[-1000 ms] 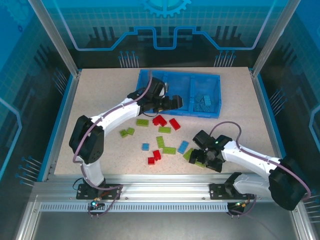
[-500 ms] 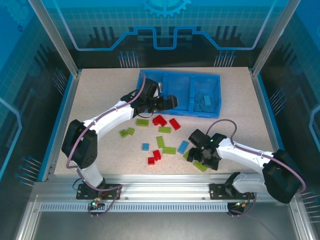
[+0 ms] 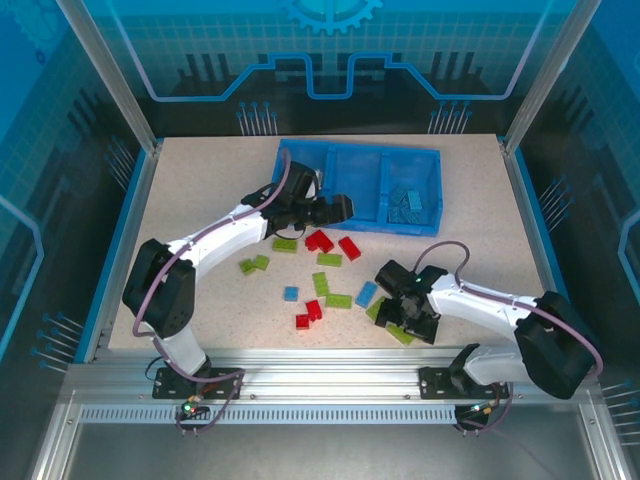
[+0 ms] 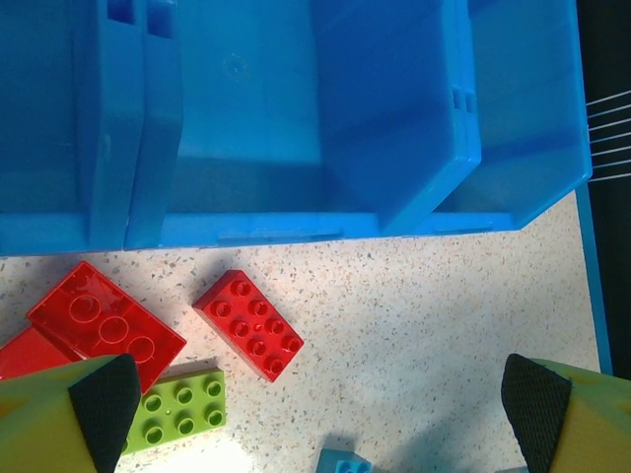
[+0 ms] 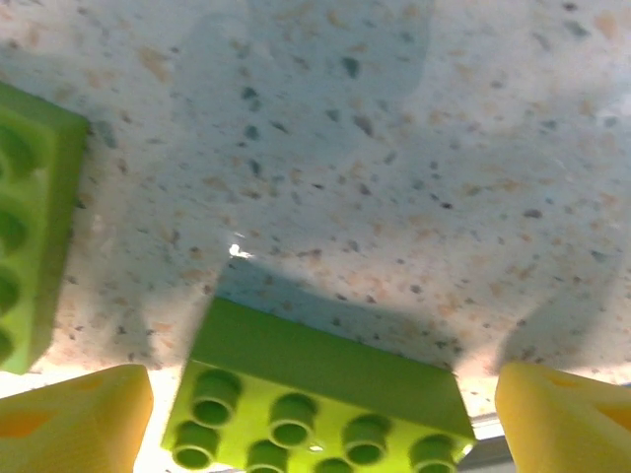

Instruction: Sort the legos into containers by color

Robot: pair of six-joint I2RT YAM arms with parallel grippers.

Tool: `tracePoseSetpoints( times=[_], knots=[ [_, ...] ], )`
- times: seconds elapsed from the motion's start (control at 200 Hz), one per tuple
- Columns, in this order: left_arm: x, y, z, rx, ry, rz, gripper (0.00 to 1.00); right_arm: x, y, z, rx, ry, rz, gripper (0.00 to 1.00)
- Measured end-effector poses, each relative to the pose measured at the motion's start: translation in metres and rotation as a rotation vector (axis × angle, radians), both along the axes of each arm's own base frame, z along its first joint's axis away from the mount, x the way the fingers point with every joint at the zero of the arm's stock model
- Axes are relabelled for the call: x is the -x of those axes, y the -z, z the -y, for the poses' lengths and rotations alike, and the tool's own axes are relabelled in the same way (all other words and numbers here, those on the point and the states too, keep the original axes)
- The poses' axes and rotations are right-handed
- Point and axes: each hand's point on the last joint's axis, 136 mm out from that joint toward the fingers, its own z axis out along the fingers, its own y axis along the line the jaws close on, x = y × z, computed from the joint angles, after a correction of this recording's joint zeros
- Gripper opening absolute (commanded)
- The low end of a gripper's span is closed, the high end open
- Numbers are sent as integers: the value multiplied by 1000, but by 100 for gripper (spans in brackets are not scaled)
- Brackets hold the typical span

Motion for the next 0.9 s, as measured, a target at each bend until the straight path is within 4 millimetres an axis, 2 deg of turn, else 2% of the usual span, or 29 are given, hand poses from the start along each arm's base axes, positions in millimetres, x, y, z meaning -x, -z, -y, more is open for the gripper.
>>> tracePoseSetpoints(
  times=[0.38,0.53,0.675,0.835,0.895],
  knots=[
    [-2,0,0,10,-8,4,99,14,0,2,-21,44,-50,92],
    [-3,-1,1,14,-8,10,99,13,5,-1,-24,62,-62,87],
    [-3,-1,1,14,-8,10,99,10,7,0,-25,82,-69,80],
    [-3,-1,1,14,-8,10,99,9,8,0,-28,84,-76,62],
    [-3,-1,1,14,-8,10,99,9,7,-1,-30,89,-75,59]
  ],
)
